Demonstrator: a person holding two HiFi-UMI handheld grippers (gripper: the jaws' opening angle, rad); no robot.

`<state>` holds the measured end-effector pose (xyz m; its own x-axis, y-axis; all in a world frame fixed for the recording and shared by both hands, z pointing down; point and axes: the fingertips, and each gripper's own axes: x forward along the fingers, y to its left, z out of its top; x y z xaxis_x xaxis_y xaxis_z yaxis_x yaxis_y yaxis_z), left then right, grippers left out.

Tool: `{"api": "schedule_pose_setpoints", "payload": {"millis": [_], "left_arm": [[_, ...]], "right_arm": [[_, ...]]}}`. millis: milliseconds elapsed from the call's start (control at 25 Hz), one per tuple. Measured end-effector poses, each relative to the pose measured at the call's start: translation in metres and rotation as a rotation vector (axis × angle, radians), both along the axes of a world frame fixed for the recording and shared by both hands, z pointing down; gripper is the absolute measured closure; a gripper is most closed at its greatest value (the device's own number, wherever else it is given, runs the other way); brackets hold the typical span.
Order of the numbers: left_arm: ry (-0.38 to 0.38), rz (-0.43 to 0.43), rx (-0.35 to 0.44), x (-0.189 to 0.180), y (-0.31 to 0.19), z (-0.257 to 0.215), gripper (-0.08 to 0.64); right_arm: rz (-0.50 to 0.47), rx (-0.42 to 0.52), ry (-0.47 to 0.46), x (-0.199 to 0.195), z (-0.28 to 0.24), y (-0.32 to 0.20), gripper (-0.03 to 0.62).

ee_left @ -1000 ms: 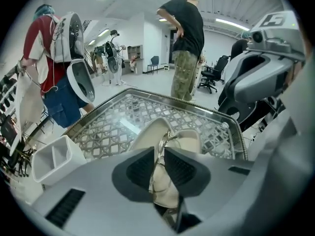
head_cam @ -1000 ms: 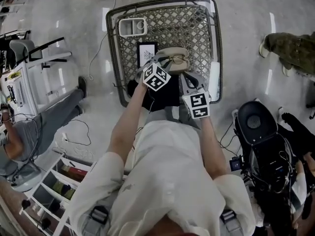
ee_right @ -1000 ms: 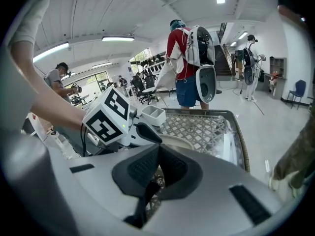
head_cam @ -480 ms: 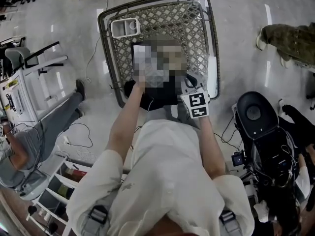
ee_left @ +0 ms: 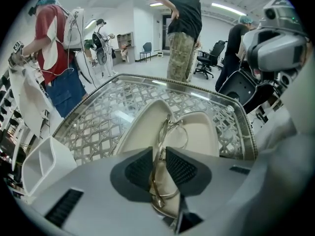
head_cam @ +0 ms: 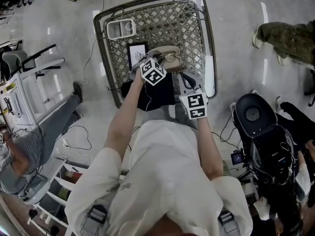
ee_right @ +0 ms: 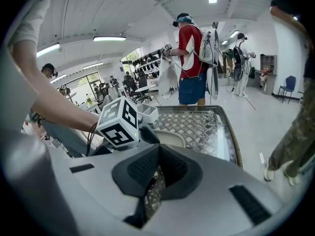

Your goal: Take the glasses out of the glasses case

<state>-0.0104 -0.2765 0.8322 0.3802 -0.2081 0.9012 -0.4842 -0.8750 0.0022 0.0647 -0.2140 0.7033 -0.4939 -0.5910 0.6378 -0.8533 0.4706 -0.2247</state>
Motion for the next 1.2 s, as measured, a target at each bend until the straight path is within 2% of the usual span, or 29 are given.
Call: {"api": "schedule_pose_setpoints", "payload": {"millis": [160, 360, 800, 1200], "left_arm": [[-0.019, 0.022, 0.009, -0.001, -0.001, 0.001, 0.52], [-0.022, 0.019, 0.009, -0.001, 0.0, -0.001, 0.526], [0.036, -0.026, 0.034, -0.002, 0.009, -0.018, 0.528], [0.091, -0.092, 0.14, -0.01, 0.001, -0.054, 0.528]], "right_arm": [[0.003, -0.004, 0.007, 0.002, 0.0, 0.001, 0.584], [0.001, 0.002, 0.007, 0.001, -0.002, 0.001, 0.584], [-0.013, 0.008, 0.015, -0.002, -0.004, 0.007, 0.585], [-0.022, 0.037, 0.028, -0.008, -0.014, 0.011, 0.585]]}}
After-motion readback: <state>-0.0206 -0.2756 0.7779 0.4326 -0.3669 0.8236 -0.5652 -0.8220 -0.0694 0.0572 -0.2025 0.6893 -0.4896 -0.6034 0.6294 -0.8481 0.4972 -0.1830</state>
